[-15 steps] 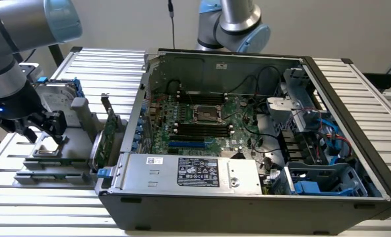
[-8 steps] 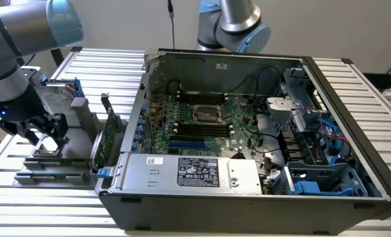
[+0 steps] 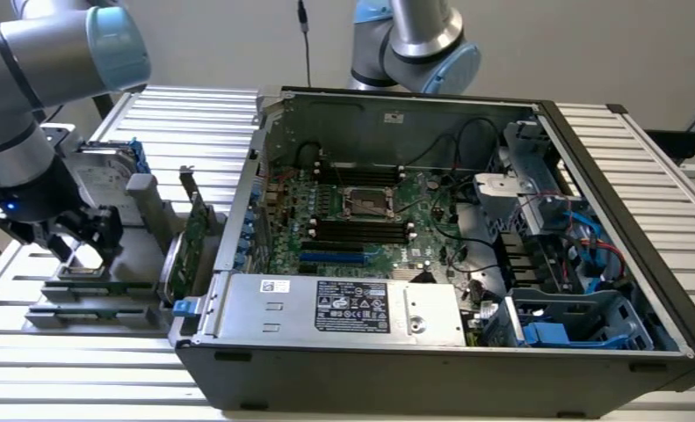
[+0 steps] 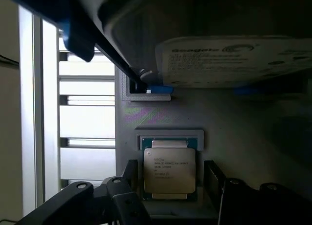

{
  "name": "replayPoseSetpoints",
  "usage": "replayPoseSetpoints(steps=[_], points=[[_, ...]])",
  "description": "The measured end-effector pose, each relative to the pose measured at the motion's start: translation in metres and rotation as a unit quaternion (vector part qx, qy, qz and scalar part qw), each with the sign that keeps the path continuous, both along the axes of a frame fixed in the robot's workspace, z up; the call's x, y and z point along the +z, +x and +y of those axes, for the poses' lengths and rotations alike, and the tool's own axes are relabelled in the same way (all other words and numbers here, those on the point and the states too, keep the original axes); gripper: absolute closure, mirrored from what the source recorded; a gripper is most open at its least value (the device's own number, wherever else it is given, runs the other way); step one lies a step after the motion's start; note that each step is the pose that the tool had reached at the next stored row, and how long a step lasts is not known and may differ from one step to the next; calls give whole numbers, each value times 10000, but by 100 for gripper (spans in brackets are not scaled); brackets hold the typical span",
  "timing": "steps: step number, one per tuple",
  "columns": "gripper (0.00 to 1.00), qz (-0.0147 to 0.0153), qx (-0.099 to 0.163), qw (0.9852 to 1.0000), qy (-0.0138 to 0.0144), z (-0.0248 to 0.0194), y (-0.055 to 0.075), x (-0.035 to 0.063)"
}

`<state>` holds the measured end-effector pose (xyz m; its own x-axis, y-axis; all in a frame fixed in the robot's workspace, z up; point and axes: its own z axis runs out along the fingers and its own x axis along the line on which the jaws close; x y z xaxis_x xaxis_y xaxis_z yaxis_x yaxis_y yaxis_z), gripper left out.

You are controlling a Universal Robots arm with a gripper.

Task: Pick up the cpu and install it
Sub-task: 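Pick up the cpu and move it towards the insertion slot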

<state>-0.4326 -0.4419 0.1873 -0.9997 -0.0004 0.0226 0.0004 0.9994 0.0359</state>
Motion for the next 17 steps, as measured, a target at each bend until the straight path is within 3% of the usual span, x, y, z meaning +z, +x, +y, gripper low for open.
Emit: replayPoseSetpoints(steps=[17], points=[[35,24,23,10000,1,2,1,-24]])
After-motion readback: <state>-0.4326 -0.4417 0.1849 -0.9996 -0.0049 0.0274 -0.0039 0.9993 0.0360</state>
